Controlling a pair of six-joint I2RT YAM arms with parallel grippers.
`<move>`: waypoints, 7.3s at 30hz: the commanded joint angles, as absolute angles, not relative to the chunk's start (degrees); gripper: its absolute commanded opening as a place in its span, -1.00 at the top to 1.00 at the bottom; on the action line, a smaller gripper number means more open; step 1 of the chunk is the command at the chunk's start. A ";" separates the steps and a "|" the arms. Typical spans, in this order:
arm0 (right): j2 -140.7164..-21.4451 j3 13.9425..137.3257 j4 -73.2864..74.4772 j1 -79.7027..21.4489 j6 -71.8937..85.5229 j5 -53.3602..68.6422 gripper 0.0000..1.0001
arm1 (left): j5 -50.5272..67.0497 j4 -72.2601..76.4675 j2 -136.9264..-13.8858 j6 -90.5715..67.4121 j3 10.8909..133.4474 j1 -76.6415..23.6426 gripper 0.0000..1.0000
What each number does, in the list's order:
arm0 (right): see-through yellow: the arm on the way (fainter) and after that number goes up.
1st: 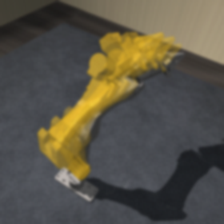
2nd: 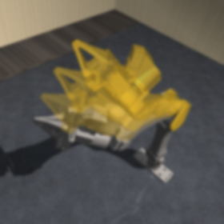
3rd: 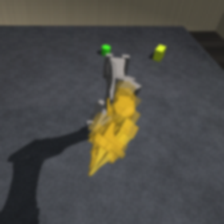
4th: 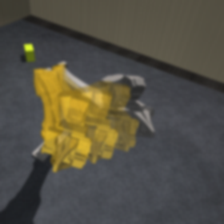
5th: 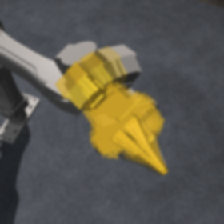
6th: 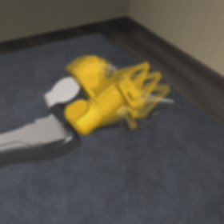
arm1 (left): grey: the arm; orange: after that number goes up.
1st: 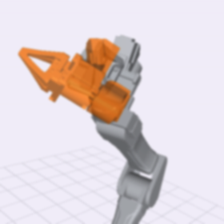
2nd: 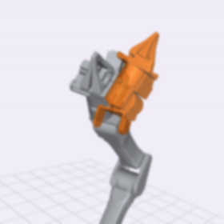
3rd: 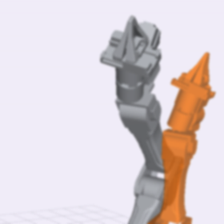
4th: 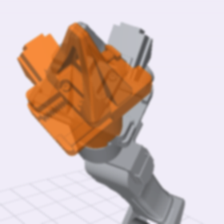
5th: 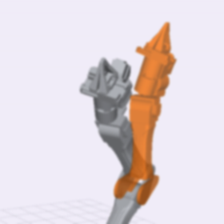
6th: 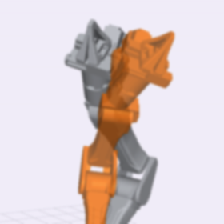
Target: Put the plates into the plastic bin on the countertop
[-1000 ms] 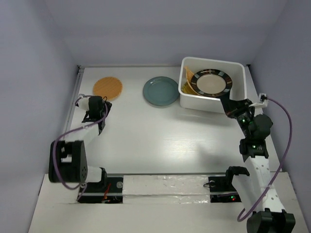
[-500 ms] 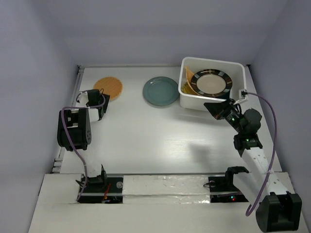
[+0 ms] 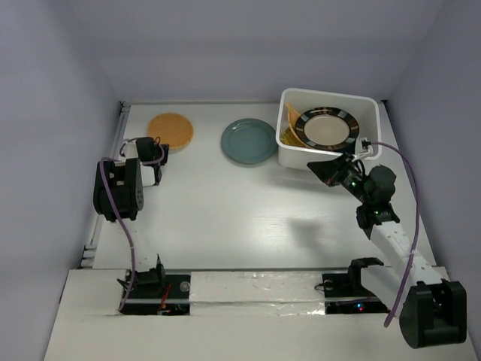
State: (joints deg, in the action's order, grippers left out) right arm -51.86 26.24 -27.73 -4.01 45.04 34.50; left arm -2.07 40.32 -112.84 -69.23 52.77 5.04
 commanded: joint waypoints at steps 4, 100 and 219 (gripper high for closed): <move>-50.19 31.27 -28.40 -13.69 40.70 32.80 0.18 | -0.88 50.25 -97.50 -69.07 39.05 5.63 1.00; -52.92 31.47 -25.13 5.62 46.32 10.54 -0.49 | 7.92 38.40 -116.10 -61.16 60.03 -19.59 0.02; -74.80 56.25 -12.66 8.44 46.67 3.35 -0.20 | 4.75 -12.66 -18.90 -21.62 40.43 -20.21 -0.98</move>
State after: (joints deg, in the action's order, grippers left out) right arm -76.99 52.56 -9.10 8.32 48.10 4.73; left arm 3.79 -14.41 -19.38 -22.92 39.05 -20.14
